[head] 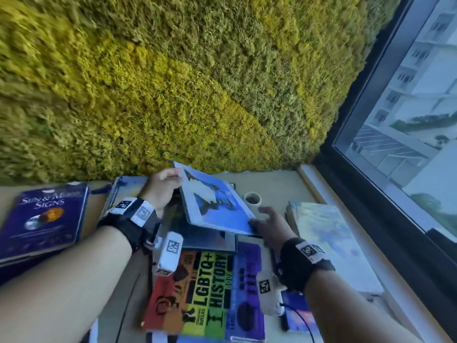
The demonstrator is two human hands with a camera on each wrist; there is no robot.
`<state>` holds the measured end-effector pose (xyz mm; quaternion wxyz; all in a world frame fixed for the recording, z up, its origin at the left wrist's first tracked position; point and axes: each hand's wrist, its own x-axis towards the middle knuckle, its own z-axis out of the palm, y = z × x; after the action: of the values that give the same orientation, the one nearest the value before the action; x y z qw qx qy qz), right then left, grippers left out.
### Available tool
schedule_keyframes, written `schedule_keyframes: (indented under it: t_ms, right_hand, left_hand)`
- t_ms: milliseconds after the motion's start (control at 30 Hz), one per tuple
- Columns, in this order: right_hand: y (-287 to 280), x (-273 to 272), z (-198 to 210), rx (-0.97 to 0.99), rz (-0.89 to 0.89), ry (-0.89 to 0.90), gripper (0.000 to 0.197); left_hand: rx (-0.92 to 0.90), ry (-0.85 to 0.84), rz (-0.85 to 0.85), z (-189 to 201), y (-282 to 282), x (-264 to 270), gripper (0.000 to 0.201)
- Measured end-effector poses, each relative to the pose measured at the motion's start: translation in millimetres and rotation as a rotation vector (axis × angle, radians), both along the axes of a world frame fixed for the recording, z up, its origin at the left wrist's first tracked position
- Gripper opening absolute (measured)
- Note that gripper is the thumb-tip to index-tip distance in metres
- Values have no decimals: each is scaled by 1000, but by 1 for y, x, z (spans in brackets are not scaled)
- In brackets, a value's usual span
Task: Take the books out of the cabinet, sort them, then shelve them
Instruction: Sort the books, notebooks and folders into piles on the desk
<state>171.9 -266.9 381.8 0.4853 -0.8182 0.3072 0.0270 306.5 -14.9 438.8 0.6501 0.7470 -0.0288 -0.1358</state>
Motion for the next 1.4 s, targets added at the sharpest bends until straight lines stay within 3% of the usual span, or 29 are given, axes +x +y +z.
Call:
schedule_keyframes:
  t_ms: [67, 133, 167, 267, 333, 500, 633, 800, 1033, 1400]
  right_hand:
    - [3, 7, -19, 24, -56, 16, 39]
    - [7, 13, -33, 53, -48, 8, 39]
    - [17, 11, -30, 51, -27, 1, 39]
    - [37, 2, -16, -33, 15, 43, 40]
    - [37, -4, -18, -167, 70, 70, 49]
    - [42, -34, -23, -332, 276, 238, 76]
    - [48, -55, -31, -493, 382, 300, 78]
    - [43, -77, -29, -483, 462, 349, 77]
    - [42, -111, -34, -528, 632, 380, 72]
    - [50, -144, -20, -500, 674, 410, 57]
  left_hand:
    - [-17, 138, -209, -6, 10, -4, 66]
    - [126, 109, -362, -11, 17, -9, 95]
    - [219, 63, -380, -13, 19, -15, 95]
    - [541, -37, -264, -38, 36, -31, 68]
    - [635, -15, -167, -64, 54, -43, 61]
    - [587, 120, -50, -96, 68, -98, 75]
    - [517, 168, -37, -107, 71, -130, 94]
    - [504, 161, -103, -101, 72, -174, 93]
    - [734, 16, -158, -106, 76, -235, 82]
    - [696, -49, -181, -99, 86, -256, 67]
